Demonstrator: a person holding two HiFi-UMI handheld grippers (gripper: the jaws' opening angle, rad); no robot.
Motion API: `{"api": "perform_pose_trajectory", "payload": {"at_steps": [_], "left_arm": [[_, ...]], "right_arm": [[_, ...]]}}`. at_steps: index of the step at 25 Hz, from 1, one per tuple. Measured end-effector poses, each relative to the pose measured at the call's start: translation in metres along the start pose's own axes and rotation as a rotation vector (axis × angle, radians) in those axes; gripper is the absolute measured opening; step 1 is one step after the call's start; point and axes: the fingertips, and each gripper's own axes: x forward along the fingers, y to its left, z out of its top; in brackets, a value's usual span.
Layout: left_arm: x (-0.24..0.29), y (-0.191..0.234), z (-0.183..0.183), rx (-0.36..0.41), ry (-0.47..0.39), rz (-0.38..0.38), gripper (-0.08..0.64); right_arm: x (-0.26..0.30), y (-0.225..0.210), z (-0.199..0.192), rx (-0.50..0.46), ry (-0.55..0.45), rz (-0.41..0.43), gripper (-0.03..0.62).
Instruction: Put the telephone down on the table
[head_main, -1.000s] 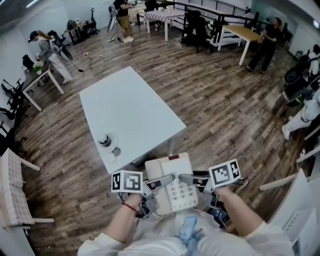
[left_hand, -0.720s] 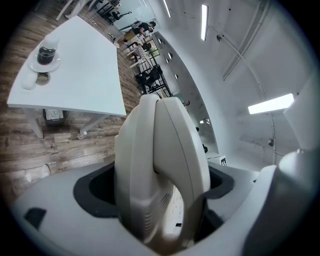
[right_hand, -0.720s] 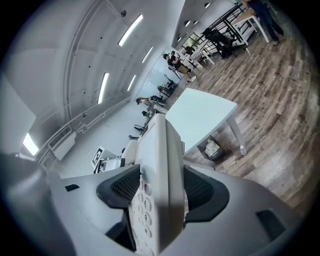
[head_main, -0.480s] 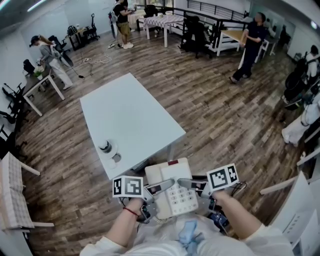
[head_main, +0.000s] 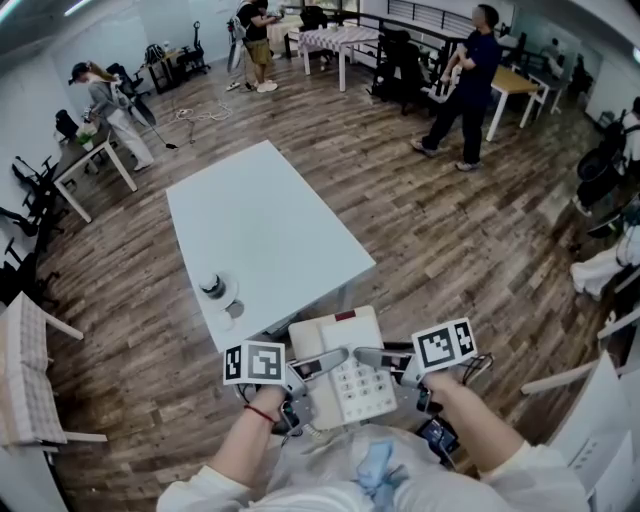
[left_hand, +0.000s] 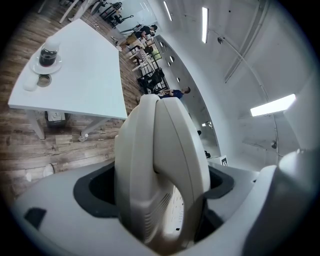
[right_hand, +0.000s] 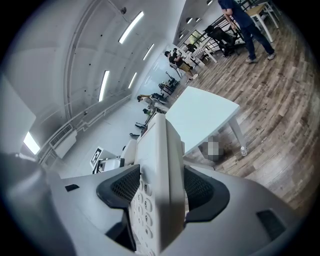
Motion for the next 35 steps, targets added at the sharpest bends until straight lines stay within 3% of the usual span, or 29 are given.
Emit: {"api": "perform_pose_trajectory", "payload": {"at_steps": [11,25,35], "left_arm": [[0.007,0.015,0.053,-0.028,-0.023,0.001,0.460],[0.013,0.051,0.214,-0.032,-0.049,0.003,0.460],[-0.003,0.070,0.279,-0.033,-0.083,0.003,0.460]], "right_arm": [[0.028,-0.013,0.047,0.004,0.027,-0.007,0.279],[0.114,-0.030,0.188,-0.015,0.034,-0.018,0.279],[0.160,-0.025,0.240,-0.026,0.050,-0.027,0.279]]}}
